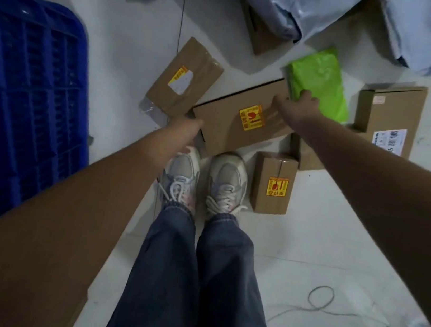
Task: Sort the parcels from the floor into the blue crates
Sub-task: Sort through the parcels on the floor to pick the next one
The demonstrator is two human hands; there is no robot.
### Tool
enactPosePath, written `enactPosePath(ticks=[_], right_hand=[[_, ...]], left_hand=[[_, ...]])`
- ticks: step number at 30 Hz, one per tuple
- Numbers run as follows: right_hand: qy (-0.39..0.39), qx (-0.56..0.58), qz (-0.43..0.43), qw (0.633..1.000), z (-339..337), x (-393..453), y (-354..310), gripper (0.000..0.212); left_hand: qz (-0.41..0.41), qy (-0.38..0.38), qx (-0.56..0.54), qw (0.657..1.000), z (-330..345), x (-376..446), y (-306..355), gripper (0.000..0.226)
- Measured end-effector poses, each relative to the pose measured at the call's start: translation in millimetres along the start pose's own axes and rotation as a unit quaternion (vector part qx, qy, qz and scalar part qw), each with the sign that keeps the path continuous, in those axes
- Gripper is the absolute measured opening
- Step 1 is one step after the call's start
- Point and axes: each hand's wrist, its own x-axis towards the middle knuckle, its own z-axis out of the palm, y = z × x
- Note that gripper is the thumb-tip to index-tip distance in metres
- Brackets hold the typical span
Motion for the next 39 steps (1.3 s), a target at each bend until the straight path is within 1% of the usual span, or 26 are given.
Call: enactPosePath(ticks=[2,6,7,9,10,11,12,13,14,15,16,18,20,22,23,25,26,28,29,30,31,32,34,35,38,39], right_hand=[[0.003,0.004,0.002,1.0,4.4,12.2,-0.3,0.071],[0.016,0.017,-0.011,1.0,12.9,30.7,-4.0,0.059],[0.018,0.028,-0.013,0.999,15.5,34.7,-4.6,0.056],[-0.016,0.083,-0.008,0.996,18.0,33.3,-10.4,0.054],[-0.029,0.1,-0.009,0.995,18.3,30.2,-13.6,0.058],[-0.026,0.134,-0.005,0.991,18.0,37.9,-10.1,0.072],[-0.008,0.171,0.003,0.985,19.7,62.2,-0.4,0.094],[0.016,0.194,0.008,0.981,21.6,79.4,8.0,0.109],[0.017,0.212,0.014,0.977,22.6,88.7,14.0,0.11],[0.006,0.202,0.024,0.979,22.4,86.7,17.2,0.103],[-0.004,0.208,0.032,0.978,21.8,82.0,18.5,0.102],[-0.01,0.209,0.055,0.976,18.4,52.9,14.5,0.115],[-0.016,0.204,0.088,0.975,26.7,61.7,27.2,0.125],[-0.015,0.188,0.089,0.978,28.8,54.2,32.0,0.115],[-0.006,0.196,0.082,0.977,27.3,37.2,28.3,0.11],[-0.006,0.214,0.083,0.973,22.7,15.8,25.8,0.099],[-0.009,0.212,0.08,0.974,19.4,1.5,25.0,0.083],[0.005,0.236,0.054,0.97,18.8,-15.1,29.1,0.038],[0.029,0.249,0.035,0.967,20.1,-18.4,35.1,0.022],[0.051,0.261,0.02,0.964,19.5,-24.2,41.4,0.017],[0.059,0.288,0.01,0.956,20.5,-26.3,48.1,0.016],[0.044,0.326,0.013,0.944,21.1,-29.5,53.6,0.021],[-0.006,0.4,0.028,0.916,20.5,-37.0,64.8,0.049],[-0.03,0.429,0.034,0.902,20.5,-39.9,70.6,0.054],[-0.107,0.424,0.039,0.898,22.3,-56.9,83.0,0.029],[-0.123,0.42,0.037,0.898,24.0,-62.0,86.0,0.031]], left_hand=[[0.0,-0.005,-0.024,1.0,4.8,9.0,2.6,0.044],[-0.018,-0.013,-0.047,0.999,15.0,26.4,4.6,0.048],[-0.015,-0.019,-0.051,0.998,17.1,28.3,4.4,0.043],[-0.008,-0.03,-0.074,0.997,18.9,31.2,2.1,0.027],[-0.009,-0.036,-0.095,0.995,18.6,32.7,0.1,0.022],[-0.015,-0.041,-0.113,0.993,18.3,33.2,-1.1,0.02],[-0.017,-0.045,-0.122,0.991,18.4,34.3,-2.2,0.015],[-0.02,-0.045,-0.132,0.99,18.4,32.9,-2.7,0.013],[-0.026,-0.042,-0.141,0.989,18.7,33.0,-2.8,0.015],[-0.027,-0.035,-0.152,0.987,18.8,31.4,-2.1,0.017],[-0.03,-0.026,-0.163,0.986,19.1,31.8,-1.9,0.02],[-0.039,-0.012,-0.201,0.979,17.8,27.1,-0.9,0.028],[-0.041,-0.008,-0.255,0.966,14.1,21.9,-1.0,0.045],[-0.058,0.002,-0.299,0.953,9.7,20.4,-3.3,0.066],[-0.063,-0.003,-0.326,0.943,7.5,18.9,-4.3,0.069],[-0.073,-0.025,-0.374,0.924,3.0,13.0,-6.1,0.058],[-0.082,-0.034,-0.378,0.922,1.0,10.5,-7.9,0.049],[-0.094,-0.039,-0.348,0.932,-0.4,3.6,-12.3,0.032],[-0.099,-0.038,-0.333,0.937,-2.1,2.5,-13.8,0.026],[-0.104,-0.035,-0.32,0.941,-4.3,3.4,-15.9,0.022],[-0.107,-0.036,-0.308,0.945,-5.7,4.1,-18.3,0.019],[-0.106,-0.046,-0.305,0.945,-7.6,5.1,-20.3,0.018],[-0.08,-0.09,-0.312,0.942,-10.1,4.0,-26.5,0.017],[-0.06,-0.117,-0.309,0.942,-11.7,2.9,-31.0,0.02],[0.031,-0.183,-0.29,0.939,-22.3,-1.7,-46.7,0.026],[0.062,-0.191,-0.284,0.937,-26.7,-4.5,-51.1,0.026]])
